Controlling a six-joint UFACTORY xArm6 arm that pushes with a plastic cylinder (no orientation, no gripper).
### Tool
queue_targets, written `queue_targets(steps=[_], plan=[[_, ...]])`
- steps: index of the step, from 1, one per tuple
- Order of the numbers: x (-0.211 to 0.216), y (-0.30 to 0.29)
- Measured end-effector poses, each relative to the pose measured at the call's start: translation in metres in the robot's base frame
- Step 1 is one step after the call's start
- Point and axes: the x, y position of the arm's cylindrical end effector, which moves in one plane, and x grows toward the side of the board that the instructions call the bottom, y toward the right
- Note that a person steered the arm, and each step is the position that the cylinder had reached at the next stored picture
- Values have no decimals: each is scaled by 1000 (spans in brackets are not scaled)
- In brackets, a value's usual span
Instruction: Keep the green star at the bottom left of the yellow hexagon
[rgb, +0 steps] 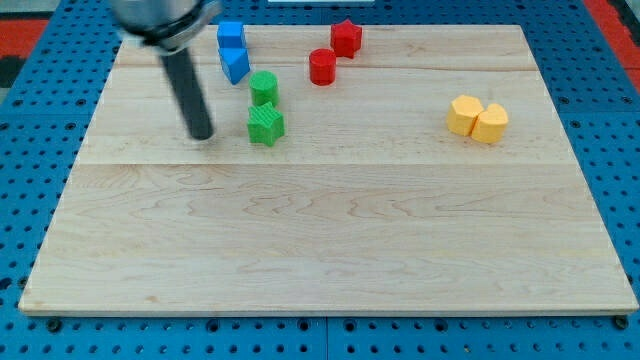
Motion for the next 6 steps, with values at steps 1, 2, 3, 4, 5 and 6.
queue_targets(steps=[1,2,3,4,5,6], plan=[[-13,106],[-14,207],[-14,165],[-9,115],[41,168],[36,224]])
